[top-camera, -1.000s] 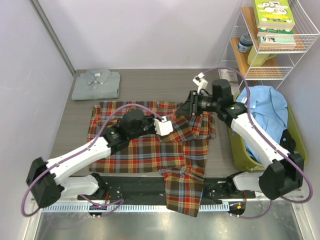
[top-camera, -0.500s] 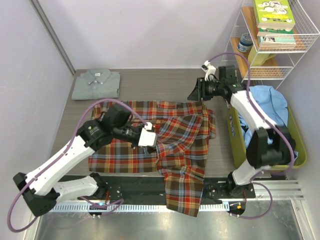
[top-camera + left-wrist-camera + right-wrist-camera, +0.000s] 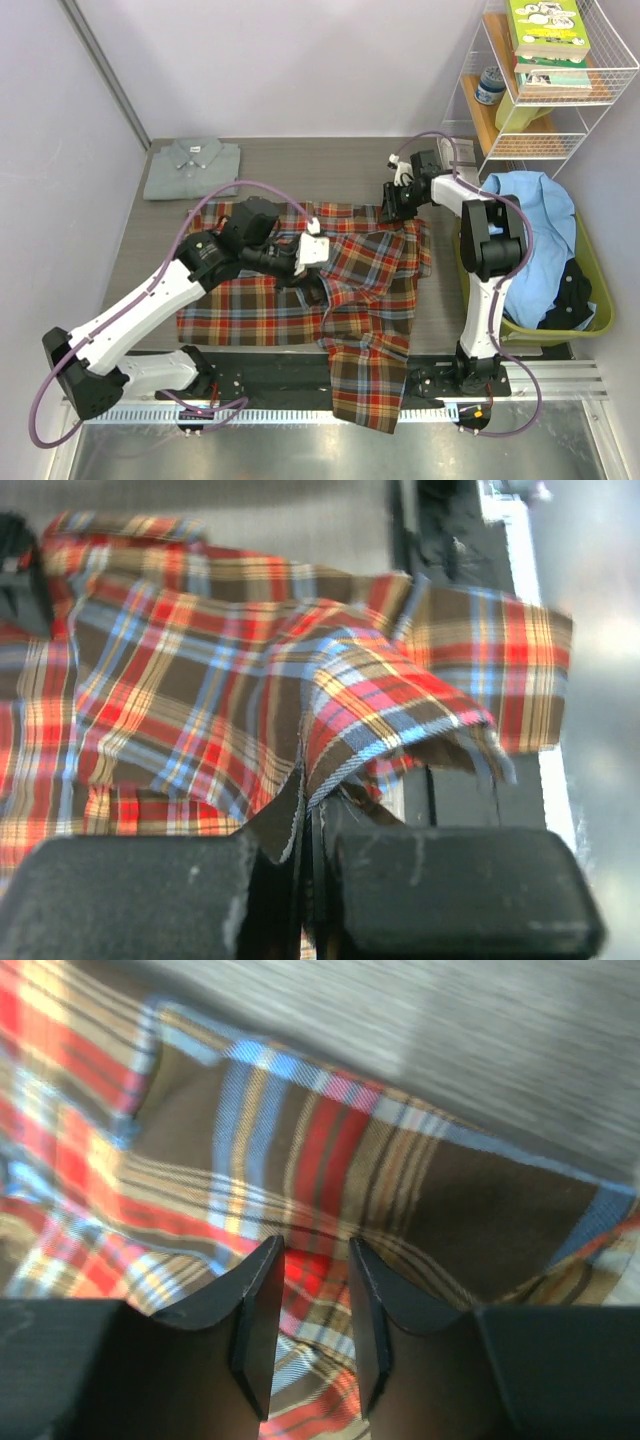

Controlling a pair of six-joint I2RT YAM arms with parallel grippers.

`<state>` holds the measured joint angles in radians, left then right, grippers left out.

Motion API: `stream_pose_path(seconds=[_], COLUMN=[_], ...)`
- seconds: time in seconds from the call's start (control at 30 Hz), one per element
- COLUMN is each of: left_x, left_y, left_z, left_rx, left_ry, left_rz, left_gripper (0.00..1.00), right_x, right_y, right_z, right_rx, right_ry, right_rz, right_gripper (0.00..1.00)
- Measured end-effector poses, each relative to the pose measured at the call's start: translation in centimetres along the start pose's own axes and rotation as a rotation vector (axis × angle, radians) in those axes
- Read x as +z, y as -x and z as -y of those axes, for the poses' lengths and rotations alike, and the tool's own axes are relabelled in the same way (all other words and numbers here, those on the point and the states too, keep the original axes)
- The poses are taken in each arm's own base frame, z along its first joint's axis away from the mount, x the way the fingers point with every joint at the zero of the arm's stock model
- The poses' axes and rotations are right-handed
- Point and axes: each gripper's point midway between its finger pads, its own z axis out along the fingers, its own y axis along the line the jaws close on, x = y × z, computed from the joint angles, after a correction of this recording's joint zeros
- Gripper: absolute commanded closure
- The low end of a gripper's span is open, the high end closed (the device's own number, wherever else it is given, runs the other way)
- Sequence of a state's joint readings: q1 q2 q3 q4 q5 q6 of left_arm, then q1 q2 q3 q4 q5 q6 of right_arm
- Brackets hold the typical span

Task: Fold and stack the long sleeve shirts
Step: Fold the shirt

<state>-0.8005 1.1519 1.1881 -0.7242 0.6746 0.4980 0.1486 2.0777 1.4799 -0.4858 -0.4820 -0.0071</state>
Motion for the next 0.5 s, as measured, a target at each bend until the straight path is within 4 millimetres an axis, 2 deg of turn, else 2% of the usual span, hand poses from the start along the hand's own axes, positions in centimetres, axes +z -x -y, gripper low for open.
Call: stream_pose_path(seconds=[0.03, 0.1, 0.23, 0.33, 0.5], left_x=[0.1, 0.2, -0.9, -2.6, -5.9], left_y=[0.0, -0.3, -2.7, -5.9, -11.5], left_z=[-0.6, -2.6, -9.4, -14.5, -19.9], left_rx=[-0.032, -0.14, -0.423, -0.628, -0.898], left_ry=[0.023, 0.087, 0.274, 0.419, 0.591], left_rz=[0.0, 0.004, 0.012, 0.026, 0.06], left_gripper=[1.0, 1.0, 1.0, 1.0, 1.0], right_x=[0.5, 0.4, -0.1, -1.0, -4.2], right_y=[-0.3, 0.1, -0.5, -1.1, -1.0], right_z=[0.2, 0.6, 0.4, -0.3, -3.2], right_rx=[0.004, -0.014, -0.051, -0.078, -0.148], right_ry=[0.006, -0.003, 0.005, 0.031, 0.117], right_rz=[-0.021, -0.025, -0.054, -0.082, -0.077], right_gripper=[0.61, 0.58, 0.51, 0.49, 0.48])
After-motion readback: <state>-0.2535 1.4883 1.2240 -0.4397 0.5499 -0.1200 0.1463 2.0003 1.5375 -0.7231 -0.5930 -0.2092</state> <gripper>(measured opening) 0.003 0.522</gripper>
